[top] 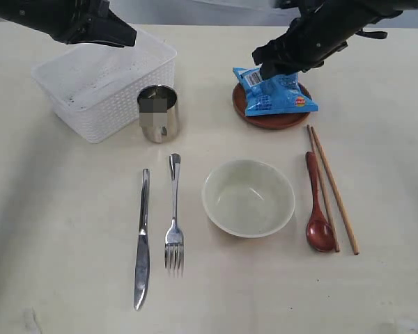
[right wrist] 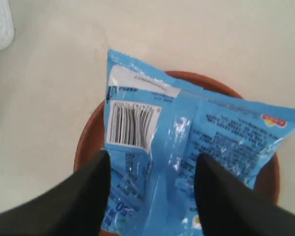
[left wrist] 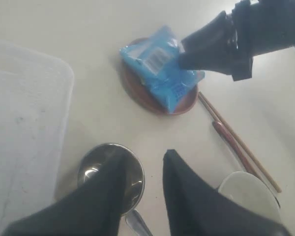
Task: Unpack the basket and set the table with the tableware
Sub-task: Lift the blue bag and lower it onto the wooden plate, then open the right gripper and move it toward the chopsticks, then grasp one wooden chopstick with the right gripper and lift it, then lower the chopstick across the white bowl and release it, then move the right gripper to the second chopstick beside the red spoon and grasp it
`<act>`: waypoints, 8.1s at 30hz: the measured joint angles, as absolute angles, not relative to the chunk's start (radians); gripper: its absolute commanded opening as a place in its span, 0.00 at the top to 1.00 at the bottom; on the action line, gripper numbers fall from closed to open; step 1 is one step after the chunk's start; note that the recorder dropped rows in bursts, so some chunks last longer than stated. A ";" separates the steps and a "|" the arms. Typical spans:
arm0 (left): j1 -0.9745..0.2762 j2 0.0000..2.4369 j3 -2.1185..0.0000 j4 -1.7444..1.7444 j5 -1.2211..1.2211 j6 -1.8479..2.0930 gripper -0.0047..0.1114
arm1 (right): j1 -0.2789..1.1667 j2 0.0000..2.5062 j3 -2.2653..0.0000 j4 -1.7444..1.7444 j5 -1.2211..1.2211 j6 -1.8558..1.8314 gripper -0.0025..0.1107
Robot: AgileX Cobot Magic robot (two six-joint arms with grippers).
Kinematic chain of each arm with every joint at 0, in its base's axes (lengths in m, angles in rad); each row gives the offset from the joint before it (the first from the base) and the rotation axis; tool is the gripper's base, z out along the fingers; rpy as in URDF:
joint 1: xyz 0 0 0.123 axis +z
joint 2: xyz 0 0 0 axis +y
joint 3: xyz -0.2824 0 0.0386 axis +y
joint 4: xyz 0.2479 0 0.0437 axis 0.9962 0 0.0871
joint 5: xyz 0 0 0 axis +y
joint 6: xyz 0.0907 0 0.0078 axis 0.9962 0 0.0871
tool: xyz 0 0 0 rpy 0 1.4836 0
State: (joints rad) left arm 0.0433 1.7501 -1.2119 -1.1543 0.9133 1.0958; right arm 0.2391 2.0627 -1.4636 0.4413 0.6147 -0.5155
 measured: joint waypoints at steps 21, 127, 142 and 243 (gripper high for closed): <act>0.043 1.750 -1.212 -1.154 0.913 1.116 0.74 | 0.239 2.158 -1.464 0.451 0.539 -0.496 0.98; 0.043 1.750 -1.212 -1.170 0.966 1.118 0.74 | 0.289 1.653 -1.068 0.013 0.926 0.194 0.98; 0.043 1.750 -1.189 -1.178 0.972 1.124 0.74 | 0.592 1.740 -1.086 0.273 0.808 0.313 0.98; 0.043 1.750 -1.189 -1.181 0.973 1.134 0.74 | 0.380 1.722 -0.784 -0.154 0.595 0.492 0.62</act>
State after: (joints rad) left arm 0.0433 1.7501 -1.1889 -1.1807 0.9734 1.1340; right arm 0.3804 1.7223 -0.7836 -0.1537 0.5950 0.4916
